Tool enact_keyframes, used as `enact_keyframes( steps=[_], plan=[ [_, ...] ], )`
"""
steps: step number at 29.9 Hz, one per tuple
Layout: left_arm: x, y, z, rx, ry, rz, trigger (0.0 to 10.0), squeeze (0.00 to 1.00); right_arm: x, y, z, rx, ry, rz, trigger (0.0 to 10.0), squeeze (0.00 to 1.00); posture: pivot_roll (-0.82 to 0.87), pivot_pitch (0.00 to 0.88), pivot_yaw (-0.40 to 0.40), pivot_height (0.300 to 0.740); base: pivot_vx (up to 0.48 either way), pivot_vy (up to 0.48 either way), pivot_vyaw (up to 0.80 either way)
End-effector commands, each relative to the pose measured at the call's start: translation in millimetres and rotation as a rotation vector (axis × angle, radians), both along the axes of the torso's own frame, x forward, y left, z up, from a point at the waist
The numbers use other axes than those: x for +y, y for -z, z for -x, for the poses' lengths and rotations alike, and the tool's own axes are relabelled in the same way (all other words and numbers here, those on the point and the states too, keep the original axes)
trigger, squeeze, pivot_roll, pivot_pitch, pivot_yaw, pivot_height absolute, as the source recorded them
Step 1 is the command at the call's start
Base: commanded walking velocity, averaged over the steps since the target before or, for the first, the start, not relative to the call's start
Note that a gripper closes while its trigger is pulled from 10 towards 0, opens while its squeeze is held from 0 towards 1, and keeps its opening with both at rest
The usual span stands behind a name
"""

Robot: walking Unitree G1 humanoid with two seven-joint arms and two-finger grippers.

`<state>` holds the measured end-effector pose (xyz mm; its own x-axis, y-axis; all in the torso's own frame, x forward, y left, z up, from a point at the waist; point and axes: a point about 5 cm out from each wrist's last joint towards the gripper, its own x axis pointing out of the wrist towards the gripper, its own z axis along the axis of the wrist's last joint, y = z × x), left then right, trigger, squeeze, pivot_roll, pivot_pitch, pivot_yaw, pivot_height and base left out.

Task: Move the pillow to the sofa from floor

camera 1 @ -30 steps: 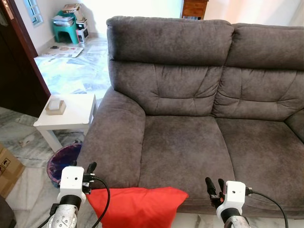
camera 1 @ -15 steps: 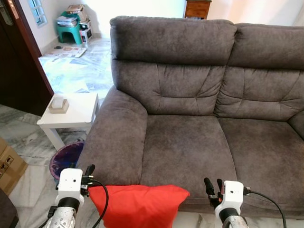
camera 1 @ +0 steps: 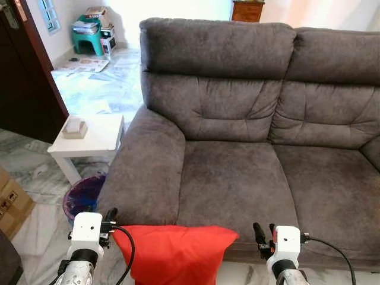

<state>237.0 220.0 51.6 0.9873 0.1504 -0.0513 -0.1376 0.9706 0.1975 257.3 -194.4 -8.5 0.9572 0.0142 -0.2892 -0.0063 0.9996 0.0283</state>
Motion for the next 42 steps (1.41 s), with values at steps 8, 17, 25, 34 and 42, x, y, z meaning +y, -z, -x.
enact_keyframes(
  steps=[8,17,25,34,42],
  plan=[
    [1.2,-1.3,2.1,0.009,0.017,-0.009,10.0,0.00,2.0,1.9,1.6,0.006,0.000,0.009,10.0,0.00,0.02,0.072,0.007,0.652,0.000,0.000,0.00],
    [0.9,-2.2,1.4,0.008,0.021,-0.008,10.0,0.00,4.2,2.4,1.4,0.008,-0.005,0.007,10.0,0.00,0.02,0.063,0.010,0.652,0.000,0.000,0.00],
    [2.4,-1.9,2.1,0.013,0.017,-0.006,10.0,0.00,8.5,4.8,1.2,0.031,-0.026,0.000,10.0,0.00,0.03,0.069,0.011,0.652,0.000,0.000,0.00],
    [4.6,-0.7,4.7,0.025,0.001,0.001,10.0,0.00,9.2,2.8,0.7,0.006,-0.017,-0.018,10.0,0.00,0.03,0.087,0.009,0.608,0.000,0.000,0.00],
    [5.9,-0.7,4.7,0.026,-0.006,0.002,10.0,0.00,9.3,2.8,0.2,0.009,-0.020,-0.009,10.0,0.00,0.03,0.098,0.010,0.608,0.000,0.000,0.00]
  ],
)
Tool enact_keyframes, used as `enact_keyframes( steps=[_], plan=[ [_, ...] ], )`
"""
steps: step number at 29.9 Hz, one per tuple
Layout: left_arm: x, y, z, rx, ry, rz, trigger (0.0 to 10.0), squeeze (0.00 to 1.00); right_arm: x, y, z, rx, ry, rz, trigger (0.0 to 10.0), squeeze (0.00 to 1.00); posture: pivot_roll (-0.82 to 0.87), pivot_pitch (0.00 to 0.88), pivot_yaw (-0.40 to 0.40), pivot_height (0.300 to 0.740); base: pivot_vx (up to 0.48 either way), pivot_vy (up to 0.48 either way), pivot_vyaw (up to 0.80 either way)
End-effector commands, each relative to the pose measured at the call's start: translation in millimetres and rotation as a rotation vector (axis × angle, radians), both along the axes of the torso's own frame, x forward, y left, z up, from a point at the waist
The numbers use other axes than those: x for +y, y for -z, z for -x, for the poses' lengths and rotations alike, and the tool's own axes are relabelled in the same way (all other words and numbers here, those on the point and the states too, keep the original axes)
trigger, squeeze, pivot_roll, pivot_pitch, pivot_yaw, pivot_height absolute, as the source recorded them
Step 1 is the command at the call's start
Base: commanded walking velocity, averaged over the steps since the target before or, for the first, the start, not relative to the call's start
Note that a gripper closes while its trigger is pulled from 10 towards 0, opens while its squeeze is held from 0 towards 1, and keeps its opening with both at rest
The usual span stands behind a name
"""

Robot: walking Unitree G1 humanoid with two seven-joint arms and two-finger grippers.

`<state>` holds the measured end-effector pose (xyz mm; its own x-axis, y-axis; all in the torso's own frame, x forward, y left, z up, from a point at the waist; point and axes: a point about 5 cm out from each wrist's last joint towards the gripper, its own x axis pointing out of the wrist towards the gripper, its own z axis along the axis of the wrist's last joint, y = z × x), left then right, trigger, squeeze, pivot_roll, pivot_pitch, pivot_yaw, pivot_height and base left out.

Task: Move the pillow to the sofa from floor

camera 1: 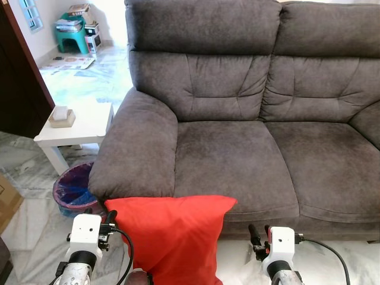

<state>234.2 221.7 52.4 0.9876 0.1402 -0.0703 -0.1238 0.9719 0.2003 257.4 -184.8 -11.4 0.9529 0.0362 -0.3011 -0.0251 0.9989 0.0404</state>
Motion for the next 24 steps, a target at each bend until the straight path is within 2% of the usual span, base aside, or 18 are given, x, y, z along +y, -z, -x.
enact_keyframes(
  steps=[1,16,24],
  plan=[
    [4.3,0.1,1.8,0.007,-0.017,0.003,10.0,0.00,-0.2,-0.1,0.2,-0.003,-0.001,0.002,10.0,0.00,0.03,0.098,0.010,0.608,0.000,0.000,0.00],
    [2.5,0.8,0.7,0.017,-0.008,0.018,10.0,0.00,3.1,-2.8,-3.6,-0.011,-0.036,0.000,10.0,0.00,0.03,0.101,0.010,0.608,0.000,0.000,0.00],
    [3.3,-0.1,0.5,0.013,-0.011,0.019,10.0,0.00,3.8,-5.6,-6.8,-0.024,-0.035,-0.027,10.0,0.00,0.04,0.104,0.010,0.608,0.000,0.000,0.63]
  ],
)
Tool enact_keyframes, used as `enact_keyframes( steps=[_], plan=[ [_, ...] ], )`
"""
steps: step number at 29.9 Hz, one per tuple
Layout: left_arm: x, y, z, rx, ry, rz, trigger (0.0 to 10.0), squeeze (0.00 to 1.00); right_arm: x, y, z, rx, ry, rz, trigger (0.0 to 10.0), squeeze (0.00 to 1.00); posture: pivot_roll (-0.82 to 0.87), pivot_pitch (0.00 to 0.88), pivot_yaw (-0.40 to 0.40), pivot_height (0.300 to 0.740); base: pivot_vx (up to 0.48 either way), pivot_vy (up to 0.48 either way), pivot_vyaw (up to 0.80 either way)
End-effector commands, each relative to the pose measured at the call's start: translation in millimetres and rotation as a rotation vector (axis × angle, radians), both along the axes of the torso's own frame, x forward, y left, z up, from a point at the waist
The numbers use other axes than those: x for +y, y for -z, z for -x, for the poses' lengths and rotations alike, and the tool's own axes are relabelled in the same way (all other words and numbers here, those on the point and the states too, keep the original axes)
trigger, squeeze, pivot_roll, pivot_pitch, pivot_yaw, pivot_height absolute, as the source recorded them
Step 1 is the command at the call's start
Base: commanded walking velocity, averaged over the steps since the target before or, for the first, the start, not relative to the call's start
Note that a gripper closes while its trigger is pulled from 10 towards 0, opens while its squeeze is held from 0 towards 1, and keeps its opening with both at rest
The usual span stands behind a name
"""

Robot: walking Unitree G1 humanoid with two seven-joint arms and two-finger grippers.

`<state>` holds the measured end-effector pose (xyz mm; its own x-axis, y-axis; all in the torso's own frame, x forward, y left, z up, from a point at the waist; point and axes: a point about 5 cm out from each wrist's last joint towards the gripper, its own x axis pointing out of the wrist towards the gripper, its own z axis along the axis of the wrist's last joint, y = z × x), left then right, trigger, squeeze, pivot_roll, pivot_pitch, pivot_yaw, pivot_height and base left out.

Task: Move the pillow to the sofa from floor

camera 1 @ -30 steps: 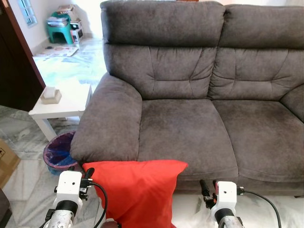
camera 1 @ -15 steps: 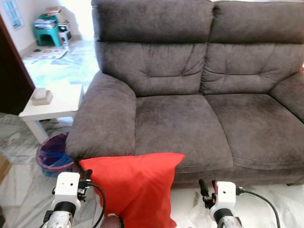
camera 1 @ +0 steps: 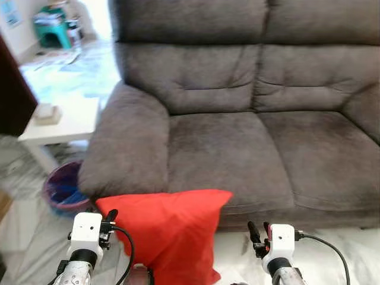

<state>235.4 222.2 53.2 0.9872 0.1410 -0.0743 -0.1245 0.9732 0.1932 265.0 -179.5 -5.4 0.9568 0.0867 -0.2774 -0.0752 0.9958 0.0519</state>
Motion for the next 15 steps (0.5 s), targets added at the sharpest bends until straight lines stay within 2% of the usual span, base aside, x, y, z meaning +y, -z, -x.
enact_keyframes(
  steps=[1,12,15],
  plan=[
    [2.9,0.7,1.7,0.010,-0.010,0.011,10.0,0.00,-1.6,0.4,0.8,0.001,0.014,-0.014,10.0,0.00,0.04,0.104,0.010,0.608,0.000,0.000,0.00],
    [3.2,0.1,1.1,0.008,-0.006,0.010,10.0,0.00,-1.7,0.3,-0.4,0.006,0.015,-0.018,10.0,0.00,0.04,0.108,0.015,0.608,0.000,0.000,0.00],
    [3.3,-0.1,1.2,0.006,-0.007,0.012,10.0,0.00,-0.2,-0.2,-1.0,0.003,-0.001,-0.005,10.0,0.00,0.04,0.107,0.014,0.608,0.241,0.000,0.00]
  ],
)
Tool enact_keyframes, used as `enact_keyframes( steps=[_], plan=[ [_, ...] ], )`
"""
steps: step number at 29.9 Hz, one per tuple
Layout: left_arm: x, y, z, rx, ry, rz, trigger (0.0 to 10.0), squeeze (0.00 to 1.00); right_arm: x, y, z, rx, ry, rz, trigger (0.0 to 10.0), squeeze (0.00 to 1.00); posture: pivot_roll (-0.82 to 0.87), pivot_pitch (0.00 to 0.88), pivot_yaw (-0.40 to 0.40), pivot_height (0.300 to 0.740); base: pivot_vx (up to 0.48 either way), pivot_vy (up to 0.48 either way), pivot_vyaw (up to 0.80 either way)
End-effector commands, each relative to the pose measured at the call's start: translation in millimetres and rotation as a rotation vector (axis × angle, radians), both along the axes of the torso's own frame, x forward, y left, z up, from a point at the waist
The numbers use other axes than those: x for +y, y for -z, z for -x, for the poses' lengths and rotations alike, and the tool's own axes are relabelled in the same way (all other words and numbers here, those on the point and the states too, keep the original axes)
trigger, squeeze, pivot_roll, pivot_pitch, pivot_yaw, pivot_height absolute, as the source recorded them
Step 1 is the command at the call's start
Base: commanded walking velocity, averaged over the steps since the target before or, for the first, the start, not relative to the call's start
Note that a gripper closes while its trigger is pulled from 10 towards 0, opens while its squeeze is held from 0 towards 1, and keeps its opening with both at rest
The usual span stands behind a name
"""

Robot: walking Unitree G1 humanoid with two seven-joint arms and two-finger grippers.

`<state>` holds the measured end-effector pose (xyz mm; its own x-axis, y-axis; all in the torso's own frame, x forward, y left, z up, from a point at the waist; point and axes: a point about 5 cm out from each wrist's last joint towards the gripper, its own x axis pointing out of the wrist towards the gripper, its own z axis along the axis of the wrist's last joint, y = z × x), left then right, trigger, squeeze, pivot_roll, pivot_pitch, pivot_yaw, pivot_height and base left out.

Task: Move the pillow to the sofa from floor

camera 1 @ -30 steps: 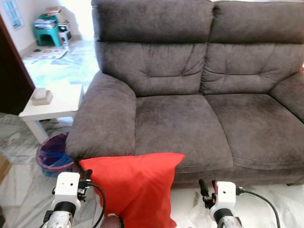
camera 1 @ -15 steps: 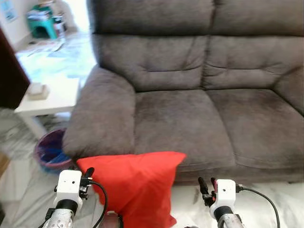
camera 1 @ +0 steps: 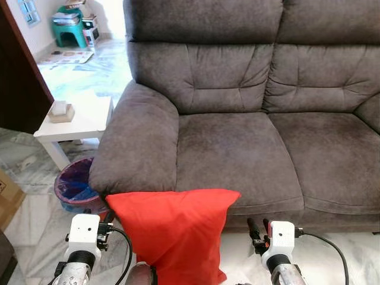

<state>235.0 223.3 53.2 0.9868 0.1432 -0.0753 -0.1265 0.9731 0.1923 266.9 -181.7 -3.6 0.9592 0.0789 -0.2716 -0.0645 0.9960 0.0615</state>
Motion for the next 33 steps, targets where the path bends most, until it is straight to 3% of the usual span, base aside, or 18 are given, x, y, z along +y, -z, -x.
enact_keyframes(
  steps=[1,8,17,25,26,33],
  plan=[
    [2.2,0,0.8,0.005,-0.004,0.011,10.0,0.00,2.2,1,0.8,0.008,-0.014,0.006,10.0,0.00,0.04,0.108,0.015,0.608,0.251,0.000,0.00],
    [2.2,-1,0.8,0.003,-0.005,0.012,10.0,0.00,3.1,0,-0.2,-0.001,-0.020,0.011,10.0,0.00,0.04,0.109,0.015,0.608,0.261,0.000,0.00],
    [2.2,-1,0.5,0.002,-0.008,0.016,10.0,0.00,3.7,-2,-2.3,-0.007,-0.029,0.008,10.0,0.00,0.04,0.110,0.014,0.608,0.265,0.000,0.79],
    [-3.1,0,-1.1,0.003,0.025,0.036,10.0,0.00,-2.9,-9,-15.7,0.017,-0.062,0.011,10.0,0.00,0.05,0.112,0.019,0.608,0.000,0.000,0.00],
    [-3.6,0,-1.3,0.006,0.034,0.040,10.0,0.00,-2.7,-11,-18.0,0.025,-0.110,0.036,10.0,1.00,0.05,0.113,0.018,0.608,0.000,0.000,0.00],
    [-6.1,0,-1.9,0.018,0.071,0.060,10.0,0.00,-6.6,-29,-33.6,0.049,-0.461,0.186,10.0,1.00,0.06,0.122,0.014,0.608,0.000,0.000,0.00]
  ],
)
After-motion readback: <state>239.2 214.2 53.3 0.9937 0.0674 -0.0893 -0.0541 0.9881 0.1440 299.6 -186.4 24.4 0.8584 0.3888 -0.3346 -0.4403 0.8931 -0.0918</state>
